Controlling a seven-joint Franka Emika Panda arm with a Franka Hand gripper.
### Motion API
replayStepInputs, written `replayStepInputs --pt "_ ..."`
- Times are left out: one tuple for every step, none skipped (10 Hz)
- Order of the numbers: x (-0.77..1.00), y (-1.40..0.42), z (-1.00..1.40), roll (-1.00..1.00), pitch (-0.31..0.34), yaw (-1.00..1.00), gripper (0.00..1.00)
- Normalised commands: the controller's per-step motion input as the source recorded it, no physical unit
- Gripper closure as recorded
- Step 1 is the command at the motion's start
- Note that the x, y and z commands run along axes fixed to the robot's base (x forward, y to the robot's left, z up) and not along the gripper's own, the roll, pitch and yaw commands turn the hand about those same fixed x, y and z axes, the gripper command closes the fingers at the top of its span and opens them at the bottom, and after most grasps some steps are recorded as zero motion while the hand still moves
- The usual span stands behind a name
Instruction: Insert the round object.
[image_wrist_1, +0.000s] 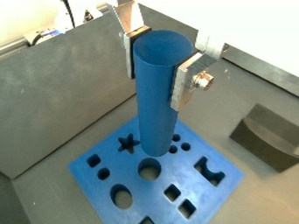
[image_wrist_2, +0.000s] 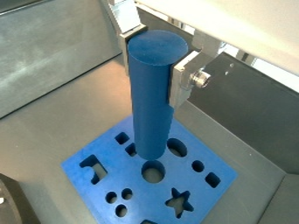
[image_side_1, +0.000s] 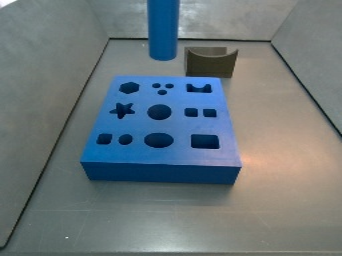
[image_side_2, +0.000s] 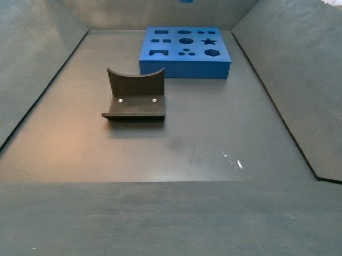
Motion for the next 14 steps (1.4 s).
replayStepInputs --pt "0.0 0.02 -1.0 0.01 0.0 -0.02 1.0" --pt "0.04 0.21 -1.0 0.1 0.003 -0.12 1.0" --pt "0.21 0.03 -1.0 0.0 0.063 -0.06 1.0" --pt "0.21 0.0 -0.91 -0.02 0.004 -0.09 1.0" --pt "0.19 -0.09 -0.68 -0.03 0.0 -0.14 1.0" --pt "0.17 -0.13 -0.53 0.0 0.0 -0.14 1.0" --pt "0.1 -0.14 -0.47 0.0 0.0 -0.11 1.0" --pt "0.0 -0.06 -0.32 0.0 0.0 -0.07 1.0" --pt "-0.05 -0.02 -0.21 0.0 0.0 -0.02 1.0" --pt "-0.15 -0.02 -0.15 0.01 0.0 -0.03 1.0" --pt "-0.22 -0.07 -0.12 0.0 0.0 -0.07 1.0" --pt "-0.14 -0.12 -0.12 0.0 0.0 -0.09 1.0" --pt "-0.11 -0.07 -0.16 0.0 0.0 -0.09 1.0" --pt "-0.18 0.0 -0.22 0.0 0.0 -0.1 1.0"
